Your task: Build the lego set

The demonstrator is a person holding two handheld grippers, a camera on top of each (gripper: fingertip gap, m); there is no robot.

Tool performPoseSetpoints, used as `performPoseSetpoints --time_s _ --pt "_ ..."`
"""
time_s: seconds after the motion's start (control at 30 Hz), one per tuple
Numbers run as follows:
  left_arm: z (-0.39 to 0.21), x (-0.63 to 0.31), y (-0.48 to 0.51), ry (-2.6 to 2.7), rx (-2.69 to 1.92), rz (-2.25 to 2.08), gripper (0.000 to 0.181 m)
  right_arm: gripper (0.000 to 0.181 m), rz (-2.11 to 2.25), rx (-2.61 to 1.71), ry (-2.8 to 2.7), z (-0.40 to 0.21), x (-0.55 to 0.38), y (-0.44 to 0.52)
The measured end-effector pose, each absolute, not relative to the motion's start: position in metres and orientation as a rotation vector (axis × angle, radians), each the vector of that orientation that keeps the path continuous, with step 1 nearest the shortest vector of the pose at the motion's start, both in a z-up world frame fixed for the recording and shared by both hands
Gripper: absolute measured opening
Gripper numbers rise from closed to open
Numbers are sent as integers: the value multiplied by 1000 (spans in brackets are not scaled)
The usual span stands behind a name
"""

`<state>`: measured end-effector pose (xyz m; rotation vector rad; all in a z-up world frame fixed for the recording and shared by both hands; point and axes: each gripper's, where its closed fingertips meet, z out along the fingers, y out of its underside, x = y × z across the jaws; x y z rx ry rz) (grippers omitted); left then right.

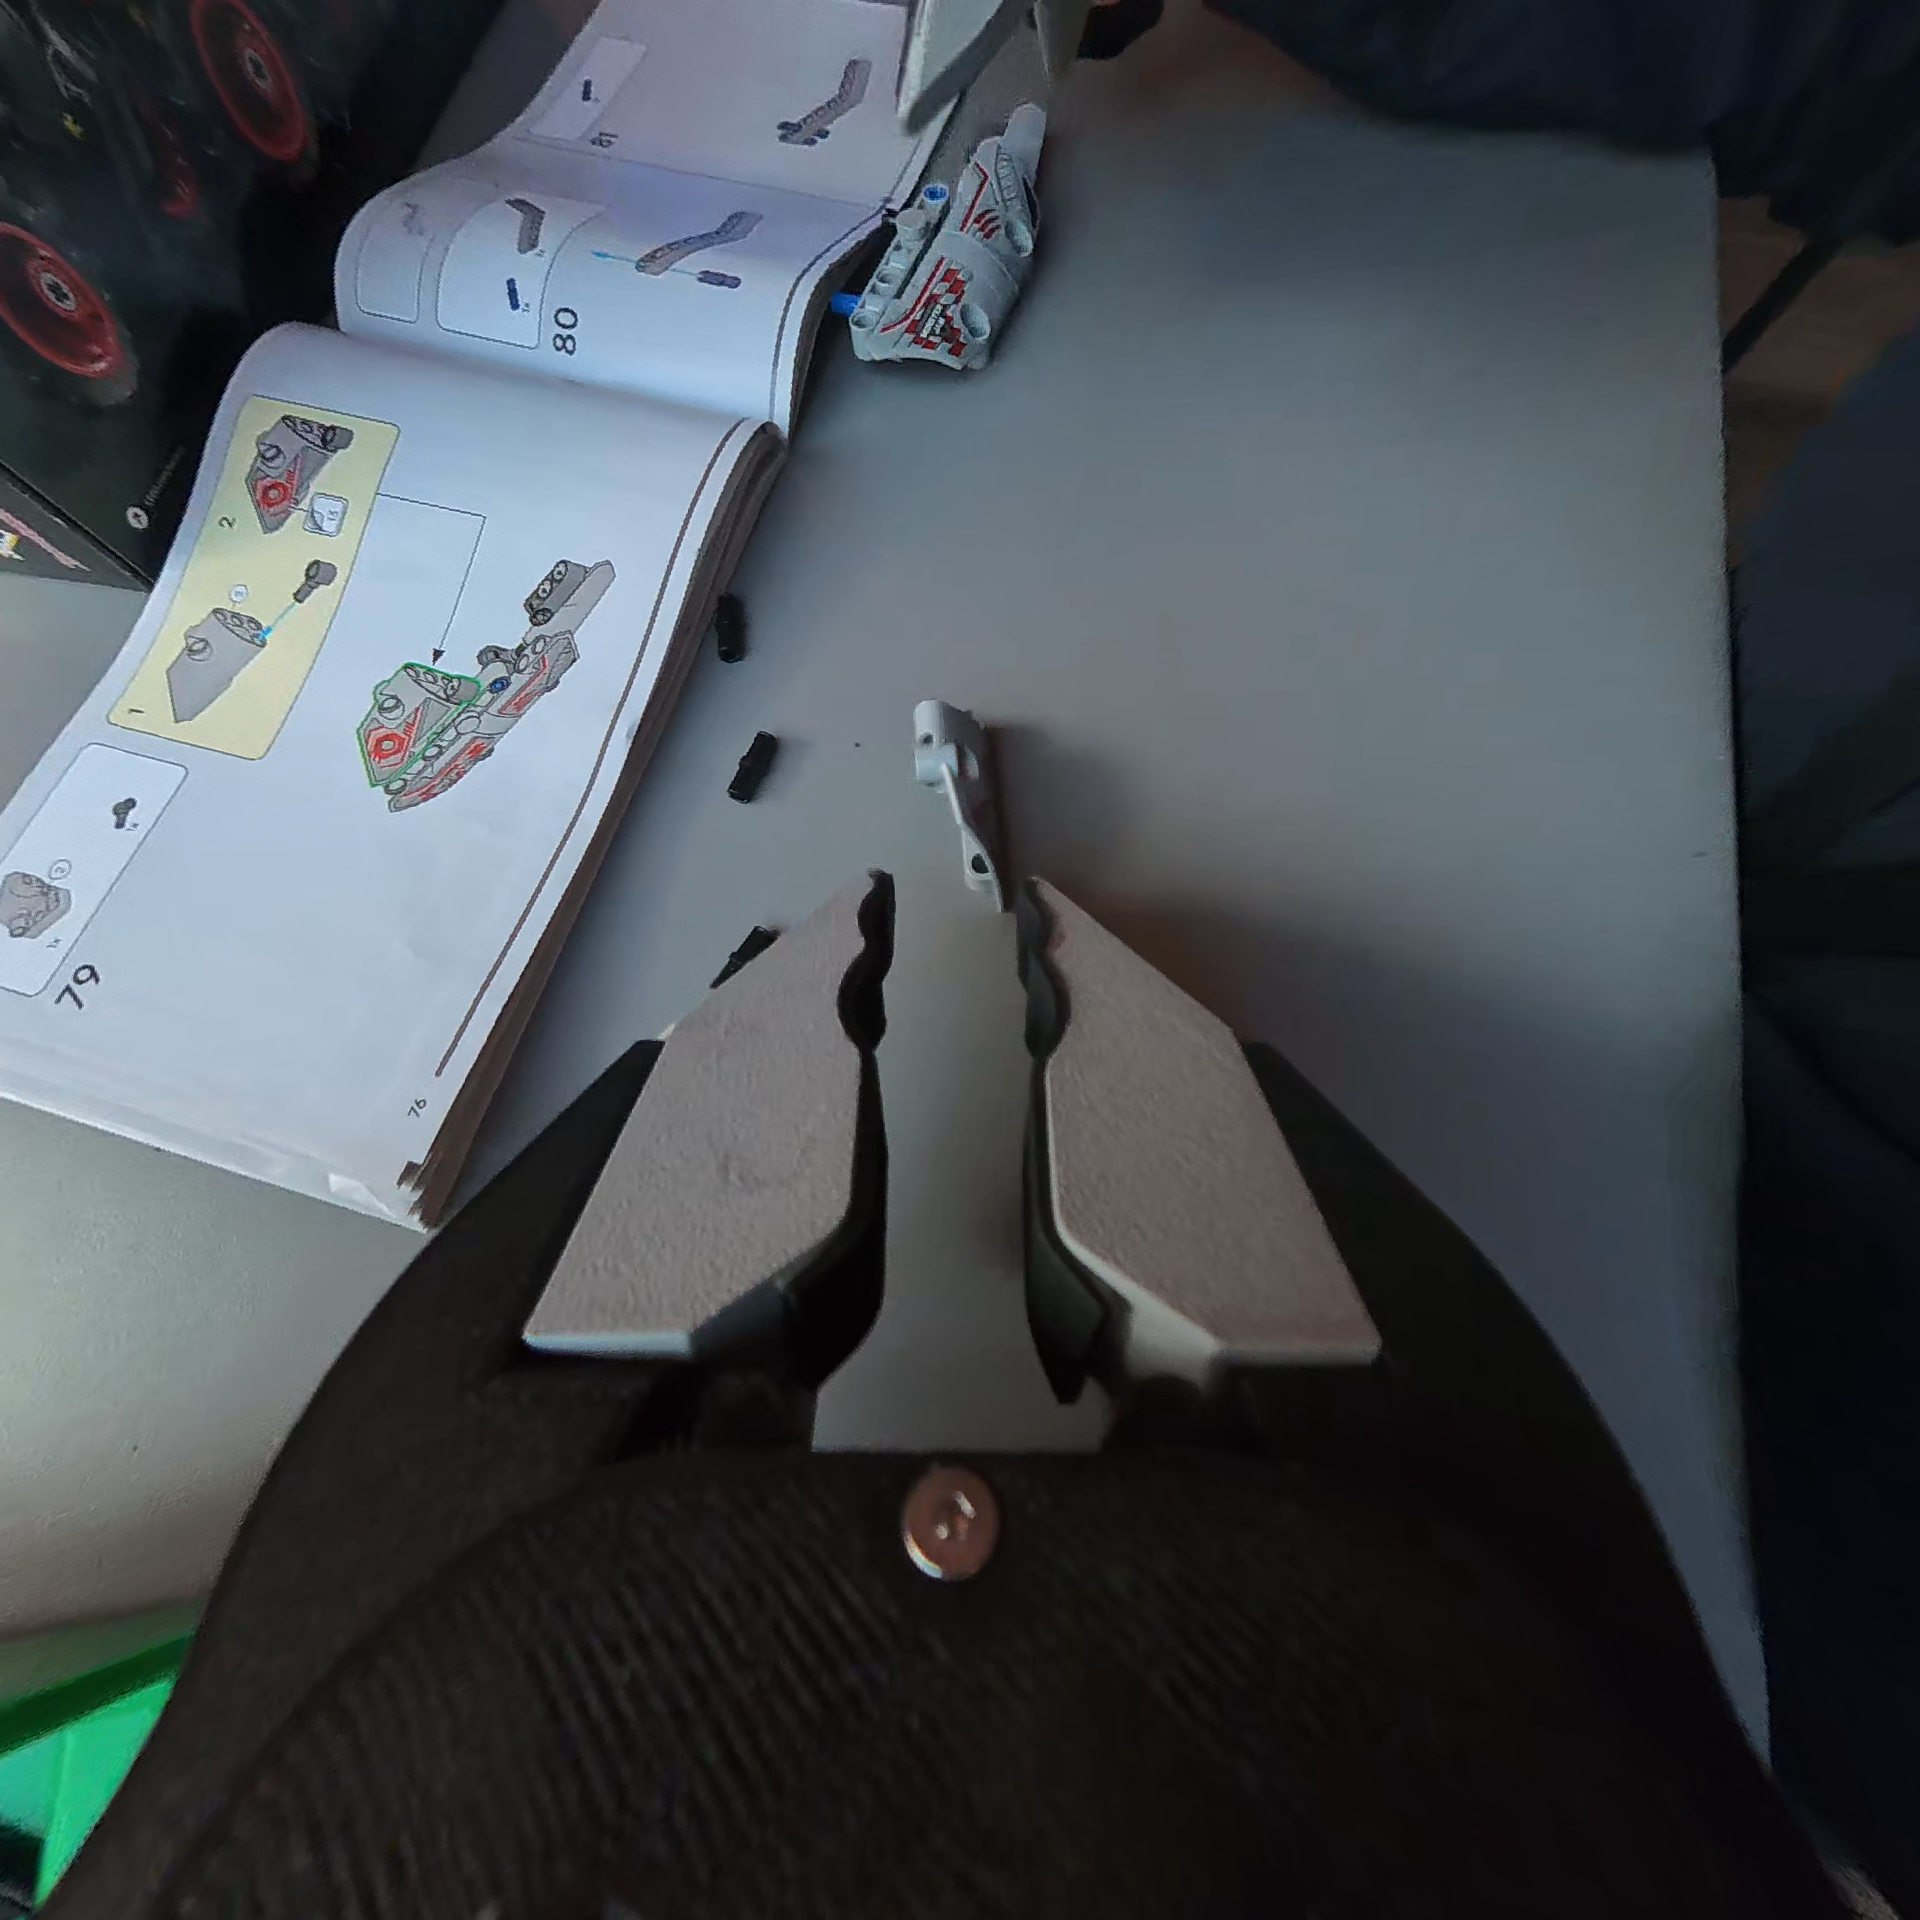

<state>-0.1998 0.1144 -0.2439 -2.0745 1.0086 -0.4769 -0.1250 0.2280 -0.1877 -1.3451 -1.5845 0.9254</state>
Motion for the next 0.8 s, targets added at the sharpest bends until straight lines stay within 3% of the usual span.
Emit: performPoseSetpoints --time_s 0.03,0.8 --pt "-245 -198 113 1008 -2077 -497 21 62 935 -1346 -1587 -187 -123 229" --pt "-253 -197 113 1026 -2119 -502 19 55 937 -1368 -1683 -193 -63 252"
